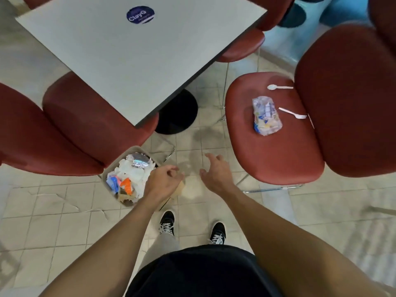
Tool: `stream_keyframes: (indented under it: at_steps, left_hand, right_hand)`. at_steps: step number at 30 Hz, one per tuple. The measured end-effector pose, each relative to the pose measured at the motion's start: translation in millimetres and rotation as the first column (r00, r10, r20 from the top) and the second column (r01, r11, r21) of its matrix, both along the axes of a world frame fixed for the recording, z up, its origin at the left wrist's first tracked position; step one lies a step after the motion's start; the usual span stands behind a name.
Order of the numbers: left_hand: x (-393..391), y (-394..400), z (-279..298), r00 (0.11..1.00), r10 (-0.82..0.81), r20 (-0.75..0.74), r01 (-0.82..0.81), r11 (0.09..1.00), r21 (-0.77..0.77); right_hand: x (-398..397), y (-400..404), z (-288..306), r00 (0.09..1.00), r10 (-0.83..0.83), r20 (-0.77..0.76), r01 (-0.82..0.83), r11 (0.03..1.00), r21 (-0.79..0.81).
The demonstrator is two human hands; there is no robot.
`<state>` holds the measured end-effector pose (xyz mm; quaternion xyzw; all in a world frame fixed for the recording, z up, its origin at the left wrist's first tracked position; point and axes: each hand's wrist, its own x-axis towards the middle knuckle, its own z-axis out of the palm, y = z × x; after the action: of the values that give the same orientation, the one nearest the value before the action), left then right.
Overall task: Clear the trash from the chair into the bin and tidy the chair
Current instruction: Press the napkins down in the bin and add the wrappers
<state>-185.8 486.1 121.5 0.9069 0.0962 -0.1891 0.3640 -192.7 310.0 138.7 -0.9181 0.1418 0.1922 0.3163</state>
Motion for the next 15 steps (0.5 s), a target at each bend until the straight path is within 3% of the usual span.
stream_keyframes:
  at_steps: [15]
  left_hand:
    - [56, -170, 13, 0.953, -0.298, 0.052, 0.301, 0.953, -0.046]
  right_hand:
    - [-1, -160, 5, 0.951, -0.308, -0.015, 0.308, 0.951, -0.02]
